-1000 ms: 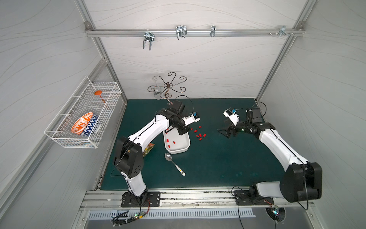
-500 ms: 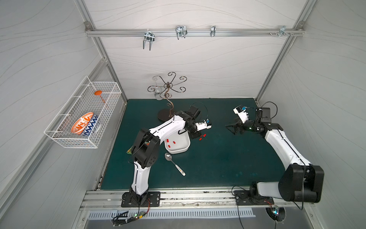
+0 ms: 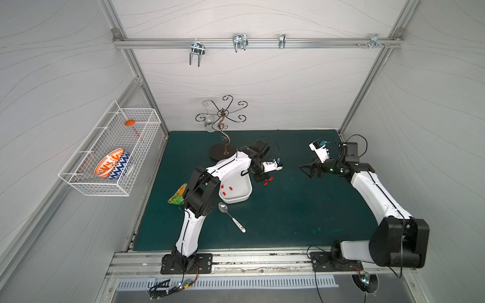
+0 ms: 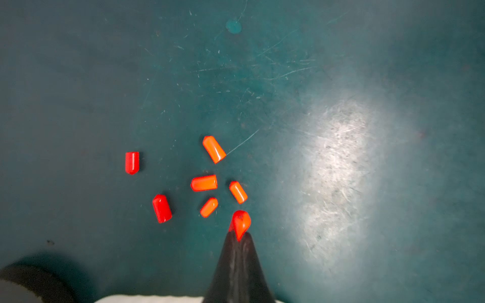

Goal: Take the screw protection sleeves out of the storage box
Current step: Place the screw protection sleeve at the center of the board.

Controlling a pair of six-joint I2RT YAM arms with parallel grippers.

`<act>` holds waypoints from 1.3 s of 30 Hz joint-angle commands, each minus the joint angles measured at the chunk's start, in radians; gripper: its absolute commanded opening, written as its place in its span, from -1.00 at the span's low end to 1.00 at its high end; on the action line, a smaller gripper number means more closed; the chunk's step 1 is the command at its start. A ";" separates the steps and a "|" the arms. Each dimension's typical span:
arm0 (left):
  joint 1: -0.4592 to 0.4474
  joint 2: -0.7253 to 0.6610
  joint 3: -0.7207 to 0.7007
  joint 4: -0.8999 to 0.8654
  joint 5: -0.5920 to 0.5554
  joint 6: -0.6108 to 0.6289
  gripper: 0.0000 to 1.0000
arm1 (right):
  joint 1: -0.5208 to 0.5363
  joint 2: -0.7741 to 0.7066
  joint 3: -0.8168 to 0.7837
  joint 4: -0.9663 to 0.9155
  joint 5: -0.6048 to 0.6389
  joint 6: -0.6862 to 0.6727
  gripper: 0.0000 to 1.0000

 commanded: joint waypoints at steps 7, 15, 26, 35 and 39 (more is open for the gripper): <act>-0.003 0.140 0.177 0.001 -0.100 -0.004 -1.00 | 0.001 0.002 0.017 -0.019 -0.005 0.008 0.98; 0.000 0.239 0.277 0.001 -0.134 0.002 -1.00 | 0.000 0.000 0.015 -0.018 -0.007 0.007 0.98; 0.003 0.293 0.340 -0.027 -0.143 0.007 -0.75 | -0.002 0.000 0.014 -0.019 -0.013 0.003 0.98; 0.012 0.257 0.338 -0.037 -0.128 0.004 -0.48 | -0.002 -0.004 0.013 -0.020 -0.018 0.004 0.98; 0.020 0.240 0.340 -0.046 -0.122 0.006 -0.48 | -0.002 -0.008 0.013 -0.019 -0.016 0.002 0.98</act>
